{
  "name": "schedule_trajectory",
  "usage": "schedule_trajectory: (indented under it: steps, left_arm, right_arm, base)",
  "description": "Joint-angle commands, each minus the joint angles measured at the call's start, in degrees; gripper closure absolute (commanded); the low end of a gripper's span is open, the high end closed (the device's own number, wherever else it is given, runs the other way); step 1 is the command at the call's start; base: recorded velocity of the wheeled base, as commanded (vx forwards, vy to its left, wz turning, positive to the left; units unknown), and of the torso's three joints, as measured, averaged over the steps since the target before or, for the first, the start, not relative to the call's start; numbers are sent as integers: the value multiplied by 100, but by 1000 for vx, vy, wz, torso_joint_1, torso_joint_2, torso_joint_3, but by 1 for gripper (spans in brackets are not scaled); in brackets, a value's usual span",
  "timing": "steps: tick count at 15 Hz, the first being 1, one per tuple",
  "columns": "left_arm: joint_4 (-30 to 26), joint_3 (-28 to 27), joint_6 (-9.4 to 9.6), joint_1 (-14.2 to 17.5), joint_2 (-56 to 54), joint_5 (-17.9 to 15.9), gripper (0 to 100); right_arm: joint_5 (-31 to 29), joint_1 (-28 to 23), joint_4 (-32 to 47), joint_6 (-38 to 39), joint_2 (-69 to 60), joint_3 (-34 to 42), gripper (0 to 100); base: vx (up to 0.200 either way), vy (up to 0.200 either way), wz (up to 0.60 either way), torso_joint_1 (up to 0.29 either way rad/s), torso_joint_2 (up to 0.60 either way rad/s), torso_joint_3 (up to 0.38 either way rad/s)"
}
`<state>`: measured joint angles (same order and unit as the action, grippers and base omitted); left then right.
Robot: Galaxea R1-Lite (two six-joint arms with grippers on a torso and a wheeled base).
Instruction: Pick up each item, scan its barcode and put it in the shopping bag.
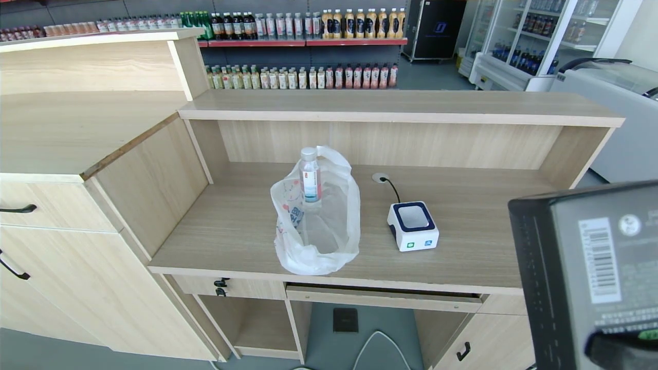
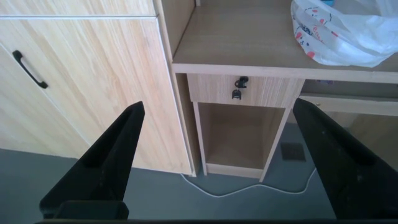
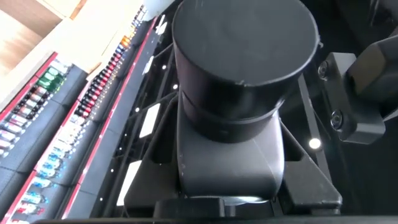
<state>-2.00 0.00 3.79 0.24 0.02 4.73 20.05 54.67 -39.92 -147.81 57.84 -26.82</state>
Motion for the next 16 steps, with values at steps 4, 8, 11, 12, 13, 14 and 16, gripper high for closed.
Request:
schedule_trajectory:
  steps: [4, 8, 11, 12, 13, 14, 16]
  left_arm:
    - [-2, 0, -1, 2, -2, 2, 0]
    - [-2, 0, -1, 2, -2, 2, 0]
    - [-2, 0, -1, 2, -2, 2, 0]
    - [-2, 0, -1, 2, -2, 2, 0]
    - [-2, 0, -1, 2, -2, 2, 0]
    - [-2, 0, -1, 2, -2, 2, 0]
    - [-2, 0, -1, 2, -2, 2, 0]
  right_arm:
    - [-1, -36, 248, -20, -362, 36, 100]
    - [7, -212, 248, -2, -388, 28, 100]
    - [7, -220, 248, -2, -388, 28, 100]
    - [7, -220, 248, 7, -397, 28, 100]
    - [7, -238, 248, 7, -406, 19, 100]
    - [-1, -361, 204, 103, -397, -16, 100]
    - [-379, -915, 152, 1290, -353, -148, 100]
  base:
    - [0, 0, 0, 0, 0, 0]
    - [0, 0, 0, 0, 0, 0]
    - [0, 0, 0, 0, 0, 0]
    - [0, 0, 0, 0, 0, 0]
    - [0, 0, 0, 0, 0, 0]
    - [0, 0, 0, 0, 0, 0]
    - [0, 0, 0, 0, 0, 0]
